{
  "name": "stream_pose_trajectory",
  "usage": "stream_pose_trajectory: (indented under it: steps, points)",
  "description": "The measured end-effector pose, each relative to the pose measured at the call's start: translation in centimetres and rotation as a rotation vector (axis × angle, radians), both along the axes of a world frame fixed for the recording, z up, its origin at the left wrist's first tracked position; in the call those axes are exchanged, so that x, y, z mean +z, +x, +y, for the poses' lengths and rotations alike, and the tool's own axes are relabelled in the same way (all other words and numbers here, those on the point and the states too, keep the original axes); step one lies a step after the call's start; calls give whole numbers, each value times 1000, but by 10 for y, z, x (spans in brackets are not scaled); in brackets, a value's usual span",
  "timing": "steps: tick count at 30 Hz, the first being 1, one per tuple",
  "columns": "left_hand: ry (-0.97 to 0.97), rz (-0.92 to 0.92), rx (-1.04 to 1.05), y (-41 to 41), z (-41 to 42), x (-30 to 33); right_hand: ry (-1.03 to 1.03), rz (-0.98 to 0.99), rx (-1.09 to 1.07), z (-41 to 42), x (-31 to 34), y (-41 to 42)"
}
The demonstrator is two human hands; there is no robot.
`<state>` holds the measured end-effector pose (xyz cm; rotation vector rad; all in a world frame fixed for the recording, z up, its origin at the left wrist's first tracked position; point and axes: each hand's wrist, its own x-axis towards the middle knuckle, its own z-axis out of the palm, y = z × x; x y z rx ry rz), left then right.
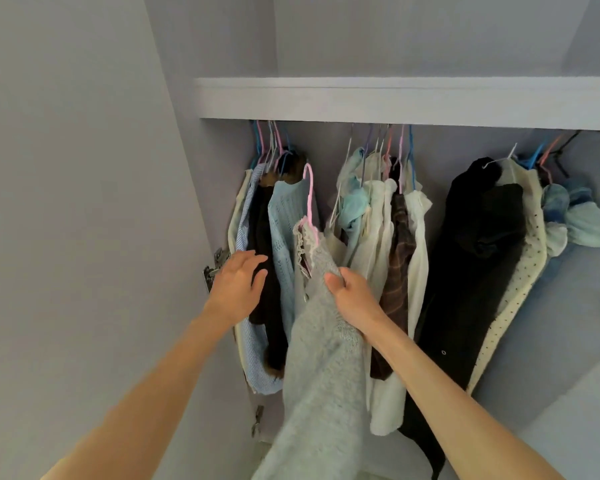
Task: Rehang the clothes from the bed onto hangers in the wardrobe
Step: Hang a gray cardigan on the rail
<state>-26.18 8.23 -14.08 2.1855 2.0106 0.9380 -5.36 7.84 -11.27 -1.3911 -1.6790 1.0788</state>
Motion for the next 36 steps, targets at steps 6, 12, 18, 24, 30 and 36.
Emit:
stream_pose_trajectory:
  steps: [6, 12, 18, 24, 30, 36]
  points:
    - [-52, 189, 10, 0, 70, 16, -26, 52, -66, 59, 8, -16]
    - [-128, 422, 5, 4, 133, 20, -45, 0, -68, 97, -7, -23]
    - [-182, 419, 61, -17, 161, 7, -96, -10, -159, 111, -9, -15]
    - [-51, 358, 0, -28, 164, 1, -49, -28, -221, 116, -5, -33]
    - [-24, 184, 2, -38, 174, 7, 54, 28, -238, 122, 18, -84]
    - [-11, 78, -46, -47, 177, 5, 175, 20, -273, 153, 46, -96]
